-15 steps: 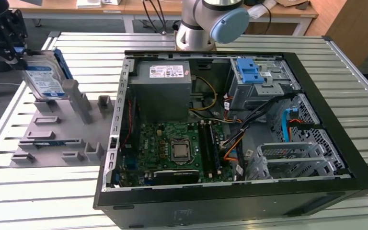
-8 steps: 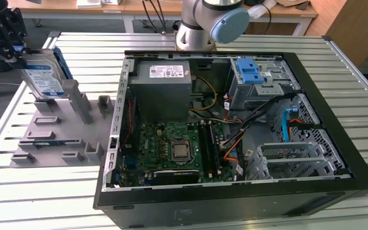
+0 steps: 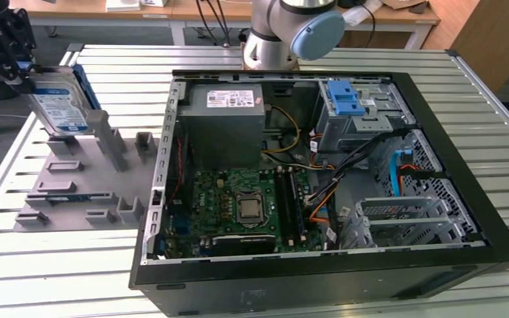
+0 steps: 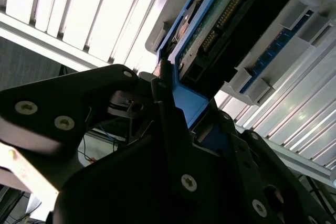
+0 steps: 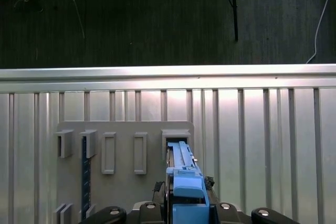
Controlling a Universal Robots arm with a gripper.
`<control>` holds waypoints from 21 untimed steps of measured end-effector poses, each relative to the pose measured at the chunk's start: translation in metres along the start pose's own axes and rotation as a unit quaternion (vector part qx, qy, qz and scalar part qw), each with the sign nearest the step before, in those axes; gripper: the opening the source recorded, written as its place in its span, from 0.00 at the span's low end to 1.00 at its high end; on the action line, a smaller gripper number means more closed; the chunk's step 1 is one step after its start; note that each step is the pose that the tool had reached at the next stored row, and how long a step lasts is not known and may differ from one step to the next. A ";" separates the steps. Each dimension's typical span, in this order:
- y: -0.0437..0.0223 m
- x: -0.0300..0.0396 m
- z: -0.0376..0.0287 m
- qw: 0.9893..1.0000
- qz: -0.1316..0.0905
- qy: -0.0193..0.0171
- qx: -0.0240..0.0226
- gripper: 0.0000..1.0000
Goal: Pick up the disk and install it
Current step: 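Pick up the disk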
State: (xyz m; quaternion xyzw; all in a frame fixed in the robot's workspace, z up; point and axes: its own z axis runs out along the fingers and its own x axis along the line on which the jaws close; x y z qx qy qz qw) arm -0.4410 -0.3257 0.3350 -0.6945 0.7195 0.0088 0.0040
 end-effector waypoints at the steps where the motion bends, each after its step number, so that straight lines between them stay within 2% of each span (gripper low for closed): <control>1: 0.0000 0.0000 -0.0005 1.000 0.000 0.000 0.000 0.37; 21: 0.0001 -0.0002 -0.0084 1.000 0.000 0.000 0.000 0.37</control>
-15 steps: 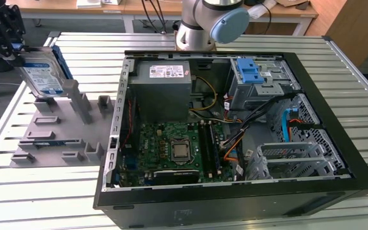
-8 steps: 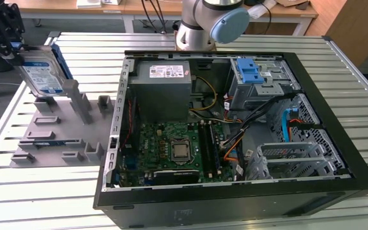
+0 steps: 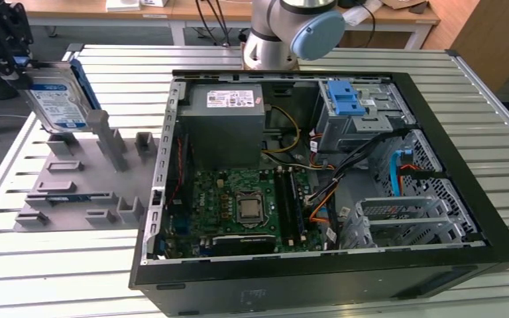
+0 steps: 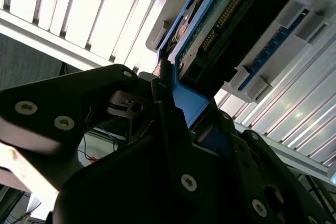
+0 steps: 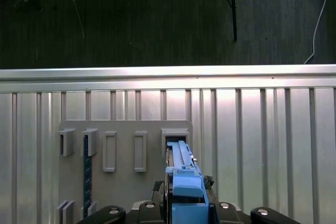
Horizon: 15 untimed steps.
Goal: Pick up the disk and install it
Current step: 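Pick up the disk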
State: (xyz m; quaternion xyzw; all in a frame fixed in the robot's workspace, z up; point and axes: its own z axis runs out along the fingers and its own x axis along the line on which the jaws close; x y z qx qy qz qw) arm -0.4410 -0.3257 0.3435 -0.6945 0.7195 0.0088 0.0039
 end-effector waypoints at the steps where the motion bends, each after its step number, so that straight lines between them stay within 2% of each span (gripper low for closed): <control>1: 0.0000 0.0000 -0.0004 1.000 0.000 0.000 0.000 0.37; 15: 0.0000 -0.0001 -0.0072 1.000 0.000 0.000 0.000 0.37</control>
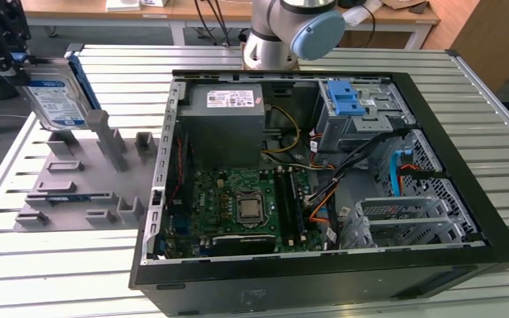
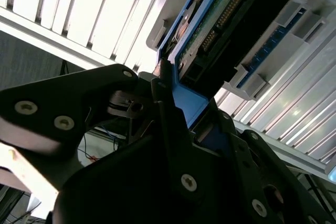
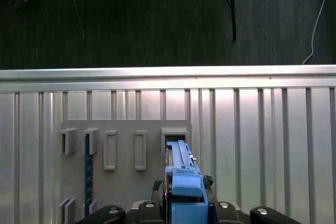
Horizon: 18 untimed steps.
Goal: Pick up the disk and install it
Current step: 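Pick up the disk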
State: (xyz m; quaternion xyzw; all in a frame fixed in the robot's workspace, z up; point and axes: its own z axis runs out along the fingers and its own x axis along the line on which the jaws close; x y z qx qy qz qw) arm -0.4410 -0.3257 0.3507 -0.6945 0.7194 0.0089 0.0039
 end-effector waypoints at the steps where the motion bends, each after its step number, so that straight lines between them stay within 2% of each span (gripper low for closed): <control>1: 0.0000 0.0000 -0.0005 1.000 0.000 0.000 0.000 0.37; 18: 0.0001 -0.0001 -0.0072 1.000 0.000 0.000 0.000 0.37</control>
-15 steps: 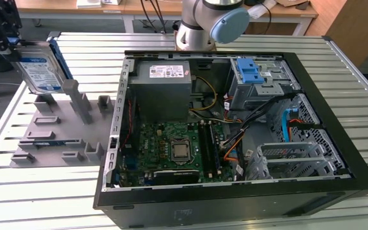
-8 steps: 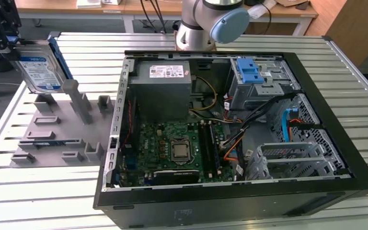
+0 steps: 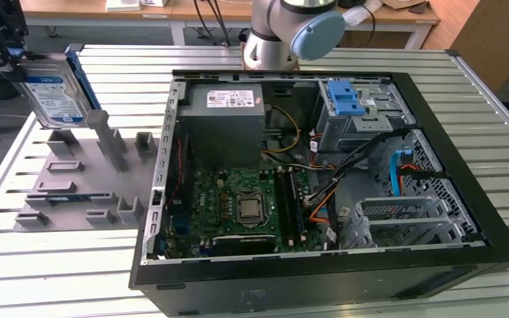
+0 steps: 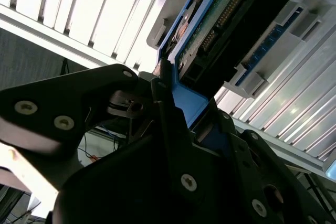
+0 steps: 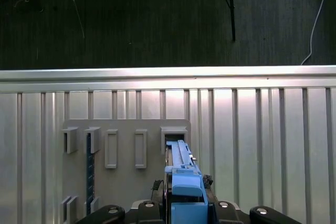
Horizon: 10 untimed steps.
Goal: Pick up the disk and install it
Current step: 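Pick up the disk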
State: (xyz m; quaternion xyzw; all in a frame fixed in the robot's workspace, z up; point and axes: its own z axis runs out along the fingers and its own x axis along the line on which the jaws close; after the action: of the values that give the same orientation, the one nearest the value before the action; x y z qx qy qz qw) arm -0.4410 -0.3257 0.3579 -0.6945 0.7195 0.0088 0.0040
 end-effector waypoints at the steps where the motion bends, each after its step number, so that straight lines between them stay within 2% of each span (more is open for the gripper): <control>1: 0.0000 0.0000 -0.0004 1.000 0.000 0.000 0.000 0.37; 10: 0.0000 0.0000 -0.0031 1.000 0.000 0.000 0.000 0.37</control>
State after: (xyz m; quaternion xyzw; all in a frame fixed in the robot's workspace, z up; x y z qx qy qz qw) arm -0.4410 -0.3257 0.3610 -0.6945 0.7195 0.0089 0.0039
